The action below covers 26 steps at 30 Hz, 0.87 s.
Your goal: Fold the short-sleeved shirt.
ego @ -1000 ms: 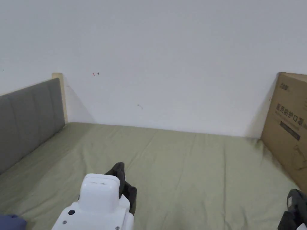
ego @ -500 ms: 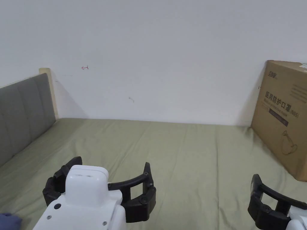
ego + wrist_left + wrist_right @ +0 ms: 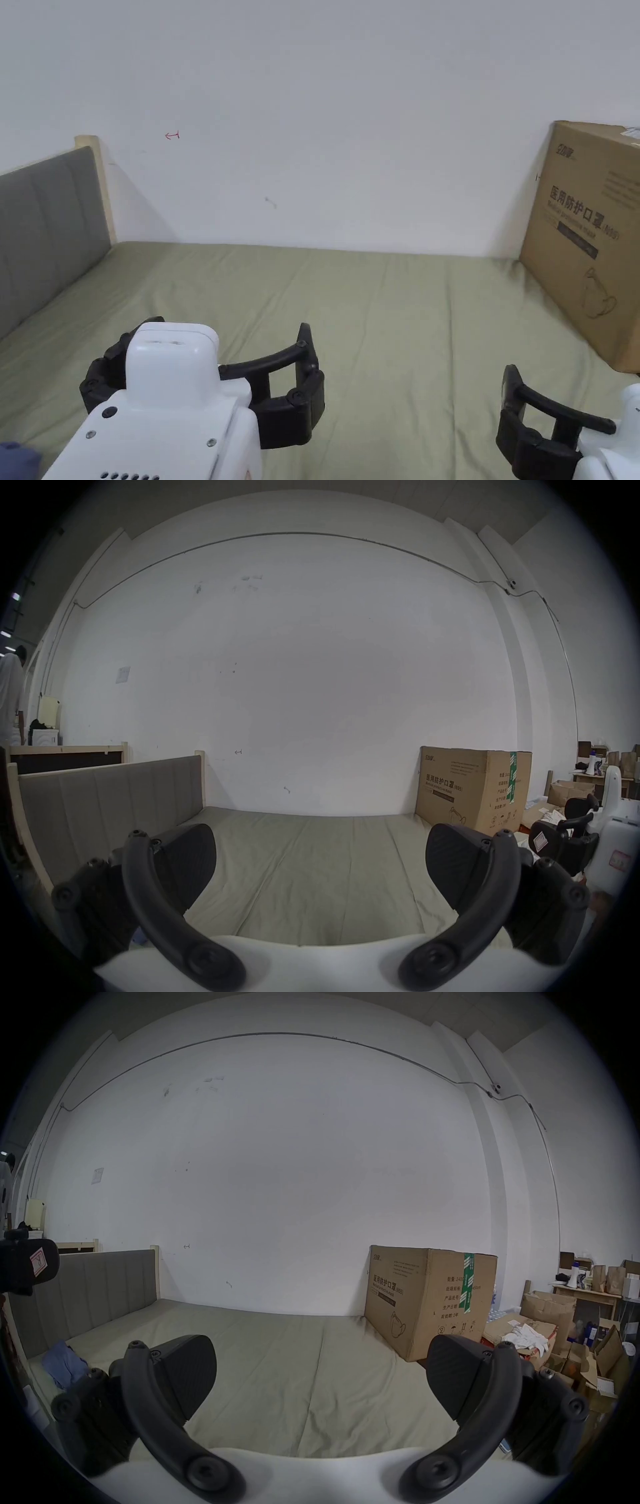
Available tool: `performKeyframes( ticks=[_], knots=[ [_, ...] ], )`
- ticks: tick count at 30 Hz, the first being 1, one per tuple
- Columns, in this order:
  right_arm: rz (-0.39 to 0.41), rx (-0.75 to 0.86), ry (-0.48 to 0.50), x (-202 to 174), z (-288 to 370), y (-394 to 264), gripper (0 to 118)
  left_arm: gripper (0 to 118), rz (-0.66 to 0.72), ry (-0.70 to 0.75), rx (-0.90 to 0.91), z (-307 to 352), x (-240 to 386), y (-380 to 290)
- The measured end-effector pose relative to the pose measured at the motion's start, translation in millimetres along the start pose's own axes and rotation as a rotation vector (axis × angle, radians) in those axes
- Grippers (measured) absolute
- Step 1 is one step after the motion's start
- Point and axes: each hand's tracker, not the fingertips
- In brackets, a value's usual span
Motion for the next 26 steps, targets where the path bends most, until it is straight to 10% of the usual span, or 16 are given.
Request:
performKeyframes(
  ticks=[26],
  knots=[
    [-0.001,-0.063,-0.014,3.0,-8.3,-15.5,118,118,0.058,0.014,-0.129,-11.3,8.1,-2.5]
  ],
)
